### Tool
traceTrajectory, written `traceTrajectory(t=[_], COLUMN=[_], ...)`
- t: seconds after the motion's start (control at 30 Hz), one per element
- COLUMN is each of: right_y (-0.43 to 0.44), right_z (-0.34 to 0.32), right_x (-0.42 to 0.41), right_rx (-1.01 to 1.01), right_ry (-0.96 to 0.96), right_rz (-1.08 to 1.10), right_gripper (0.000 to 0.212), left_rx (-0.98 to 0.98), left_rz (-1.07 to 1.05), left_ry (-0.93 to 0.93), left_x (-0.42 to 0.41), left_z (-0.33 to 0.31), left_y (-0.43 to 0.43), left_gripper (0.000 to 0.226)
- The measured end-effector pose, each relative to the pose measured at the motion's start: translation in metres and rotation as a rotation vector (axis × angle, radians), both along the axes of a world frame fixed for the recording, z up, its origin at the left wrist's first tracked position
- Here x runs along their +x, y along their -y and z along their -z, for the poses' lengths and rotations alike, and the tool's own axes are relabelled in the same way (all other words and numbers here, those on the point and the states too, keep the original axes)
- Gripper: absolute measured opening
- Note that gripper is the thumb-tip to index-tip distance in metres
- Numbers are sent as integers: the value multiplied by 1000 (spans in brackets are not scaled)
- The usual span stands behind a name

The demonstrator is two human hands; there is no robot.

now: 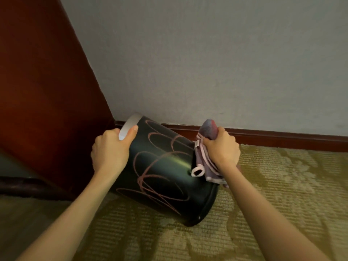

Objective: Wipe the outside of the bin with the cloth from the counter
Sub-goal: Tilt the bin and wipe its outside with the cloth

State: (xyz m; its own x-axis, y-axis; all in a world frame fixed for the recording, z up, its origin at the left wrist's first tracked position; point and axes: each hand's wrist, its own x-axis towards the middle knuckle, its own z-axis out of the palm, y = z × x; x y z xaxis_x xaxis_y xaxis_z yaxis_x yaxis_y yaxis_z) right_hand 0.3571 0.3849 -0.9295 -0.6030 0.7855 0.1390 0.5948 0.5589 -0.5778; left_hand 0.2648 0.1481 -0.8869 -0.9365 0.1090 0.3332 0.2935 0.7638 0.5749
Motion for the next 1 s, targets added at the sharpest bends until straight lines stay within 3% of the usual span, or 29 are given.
traceTrajectory(t=[0.17,0.37,0.63,0.87,1.0], right_y=[27,76,48,-8,-7], right_z=[0,12,0,-8,-6], right_x=[31,62,33,-3,-3], right_rx=[45,59,79,-210,-234], right_ry=[-214,-372,-270,41,27], right_rz=[76,2,-4,36,91], right_gripper=[30,37,33,47,45], left_rx=[-44,-131,-85,-134,-182], left_rz=[27,4,87,155,194], left_ry=[11,22,-8,-111,-147], left_x=[-5,-16,-8,12,12], left_z=[-9,-17,-20,-17,-19], left_y=[-17,-38,-36,-32,-33], left_gripper=[54,59,51,54,54])
